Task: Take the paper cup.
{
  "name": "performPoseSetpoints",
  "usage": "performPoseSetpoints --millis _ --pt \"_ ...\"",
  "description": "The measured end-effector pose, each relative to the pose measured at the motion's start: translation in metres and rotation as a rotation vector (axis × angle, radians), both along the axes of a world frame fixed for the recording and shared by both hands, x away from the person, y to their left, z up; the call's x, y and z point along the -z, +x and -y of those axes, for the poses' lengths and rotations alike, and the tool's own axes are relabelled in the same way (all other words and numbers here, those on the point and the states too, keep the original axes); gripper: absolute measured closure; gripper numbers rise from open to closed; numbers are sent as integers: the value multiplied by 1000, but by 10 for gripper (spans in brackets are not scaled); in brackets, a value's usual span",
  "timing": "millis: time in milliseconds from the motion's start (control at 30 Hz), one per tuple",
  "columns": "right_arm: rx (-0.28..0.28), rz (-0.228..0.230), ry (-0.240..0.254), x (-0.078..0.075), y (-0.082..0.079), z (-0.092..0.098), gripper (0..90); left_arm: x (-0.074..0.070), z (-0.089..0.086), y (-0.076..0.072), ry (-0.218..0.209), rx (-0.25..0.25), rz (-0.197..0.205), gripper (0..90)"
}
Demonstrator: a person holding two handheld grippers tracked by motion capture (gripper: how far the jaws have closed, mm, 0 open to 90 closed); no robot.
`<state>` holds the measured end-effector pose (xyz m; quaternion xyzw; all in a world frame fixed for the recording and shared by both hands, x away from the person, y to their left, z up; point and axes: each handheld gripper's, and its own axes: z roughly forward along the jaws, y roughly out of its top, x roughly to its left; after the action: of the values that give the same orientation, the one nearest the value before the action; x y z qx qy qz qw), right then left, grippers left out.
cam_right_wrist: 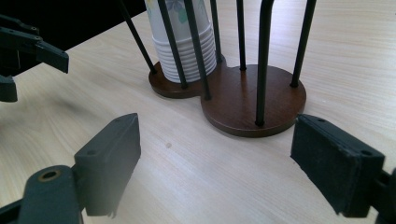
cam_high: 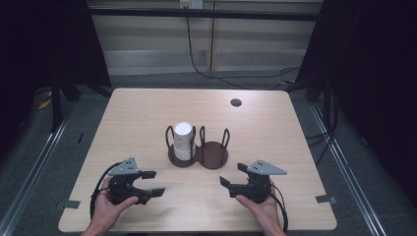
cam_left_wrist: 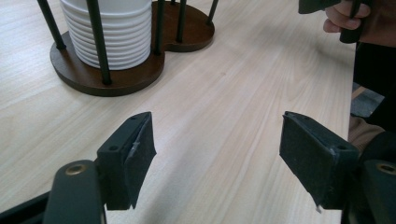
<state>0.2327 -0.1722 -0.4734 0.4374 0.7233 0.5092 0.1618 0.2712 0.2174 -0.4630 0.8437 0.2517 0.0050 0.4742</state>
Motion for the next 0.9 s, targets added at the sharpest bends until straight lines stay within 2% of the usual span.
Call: performPoseSetpoints --millis 100,133,167,333,400,533,600,700,800,900 --pt "-13 -9 12 0 0 0 203 0 -1 0 13 11 -3 257" --pt "-16 0 5 -1 -1 0 197 0 -1 0 12 11 -3 249" --pt "-15 9 19 -2 -1 1 185 0 0 0 2 3 -7 246" --pt "-13 6 22 -3 -1 5 153 -1 2 1 -1 6 -7 229" --pt "-34 -5 2 -3 -1 6 154 -1 5 0 11 14 0 229" --pt "-39 12 17 -6 -5 8 156 -6 9 -1 11 27 17 223" --pt "-31 12 9 -6 -5 8 168 -8 9 -1 6 32 24 223" --pt "-25 10 10 -6 -5 8 182 -14 10 -2 27 15 59 203" --pt "-12 25 11 -7 -6 8 194 -16 11 -2 21 19 56 203" --pt "-28 14 51 -8 -8 11 187 -21 11 1 25 32 58 213"
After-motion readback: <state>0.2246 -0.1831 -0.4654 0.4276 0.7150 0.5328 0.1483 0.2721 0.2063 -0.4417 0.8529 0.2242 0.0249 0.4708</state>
